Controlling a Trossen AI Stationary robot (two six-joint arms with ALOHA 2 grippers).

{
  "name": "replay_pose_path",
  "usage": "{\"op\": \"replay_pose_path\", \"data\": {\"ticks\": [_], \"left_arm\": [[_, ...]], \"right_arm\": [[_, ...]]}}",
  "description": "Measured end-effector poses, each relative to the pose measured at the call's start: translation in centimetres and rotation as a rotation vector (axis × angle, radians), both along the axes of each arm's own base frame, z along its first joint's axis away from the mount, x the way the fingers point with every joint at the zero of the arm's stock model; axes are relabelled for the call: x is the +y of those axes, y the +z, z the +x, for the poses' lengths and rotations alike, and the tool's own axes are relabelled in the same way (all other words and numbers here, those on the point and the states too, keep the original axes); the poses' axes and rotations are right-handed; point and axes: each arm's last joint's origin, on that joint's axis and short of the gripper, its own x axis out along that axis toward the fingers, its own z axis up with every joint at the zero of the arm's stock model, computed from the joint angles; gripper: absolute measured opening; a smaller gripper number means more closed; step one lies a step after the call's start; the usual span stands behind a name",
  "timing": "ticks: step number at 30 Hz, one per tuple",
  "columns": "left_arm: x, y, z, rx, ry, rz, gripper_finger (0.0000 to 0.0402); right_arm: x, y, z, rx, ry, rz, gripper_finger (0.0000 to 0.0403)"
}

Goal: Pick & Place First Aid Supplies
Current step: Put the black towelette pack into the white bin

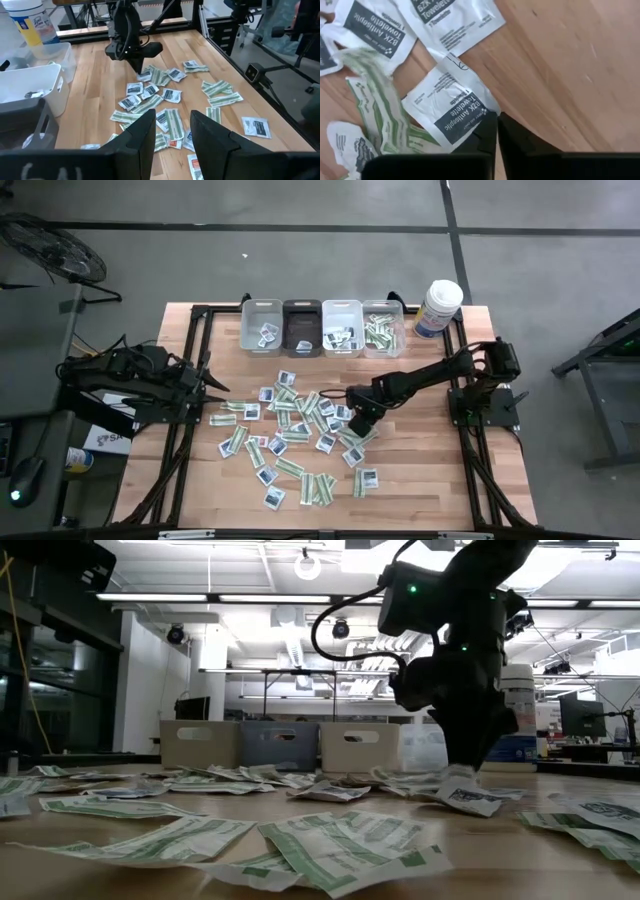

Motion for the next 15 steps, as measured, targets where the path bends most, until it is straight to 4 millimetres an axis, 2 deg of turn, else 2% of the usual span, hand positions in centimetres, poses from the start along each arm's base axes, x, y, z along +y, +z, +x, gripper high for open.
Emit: {"op": "replay_pose_path", "data": {"ticks": [8,15], "left_arm": [[0.0,0.0,0.0,0.0,-0.001,0.0,0.0119],[0.0,0.0,0.0,0.0,-0.004,-0.001,0.0119]], "right_arm": [[0.0,0.9,-0.4,-0.009,-0.08,-0.025,0.0001],[-0.1,4.1,-1.5,-0.071,-0.132,-0.059,0.0]]}}
